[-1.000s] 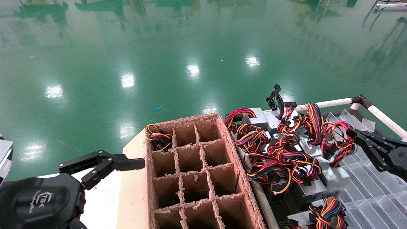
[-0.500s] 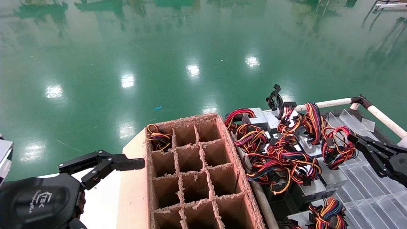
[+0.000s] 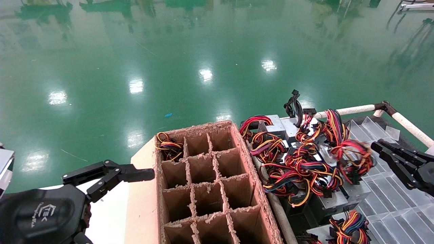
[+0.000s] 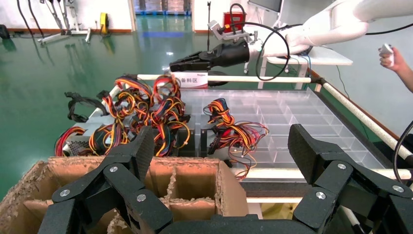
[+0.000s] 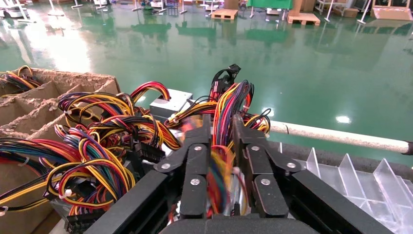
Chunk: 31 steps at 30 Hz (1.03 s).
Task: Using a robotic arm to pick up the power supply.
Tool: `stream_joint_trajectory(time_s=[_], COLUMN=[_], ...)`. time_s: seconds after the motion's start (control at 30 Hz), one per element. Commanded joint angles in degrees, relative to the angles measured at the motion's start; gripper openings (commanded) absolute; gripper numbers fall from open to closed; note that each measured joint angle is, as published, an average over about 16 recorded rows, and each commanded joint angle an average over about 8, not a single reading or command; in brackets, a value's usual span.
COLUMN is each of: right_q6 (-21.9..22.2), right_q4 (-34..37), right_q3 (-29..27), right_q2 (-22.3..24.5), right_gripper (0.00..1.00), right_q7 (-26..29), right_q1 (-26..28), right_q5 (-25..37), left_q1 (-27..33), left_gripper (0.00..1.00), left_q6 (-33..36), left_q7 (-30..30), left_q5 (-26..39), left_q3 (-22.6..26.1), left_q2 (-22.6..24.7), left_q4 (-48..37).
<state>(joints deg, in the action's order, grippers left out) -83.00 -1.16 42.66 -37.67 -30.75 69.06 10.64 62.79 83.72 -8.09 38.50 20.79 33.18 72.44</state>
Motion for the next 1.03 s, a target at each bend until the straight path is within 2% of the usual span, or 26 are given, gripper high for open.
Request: stream_joint_trajectory(time_s=[0.03,1.03], right_q6=[0.0,0.3], right_q4=[0.0,-0.2], right_q3=[0.0,0.0], right_q2=[0.0,0.0], right_gripper=[1.00,1.00], right_q7=[0.0,0.0], right_q1=[0.0,-0.1], right_q5=[-0.1,-0.1], left_q1=[0.0,0.0], left_gripper=[1.00,1.00], left_q6=[0.0,0.0], left_q7=[0.0,0.0], left_q5=[0.0,0.0], left_q3=[0.0,0.0], left_q2=[0.0,0.0], left_q4=[0.0,0.0])
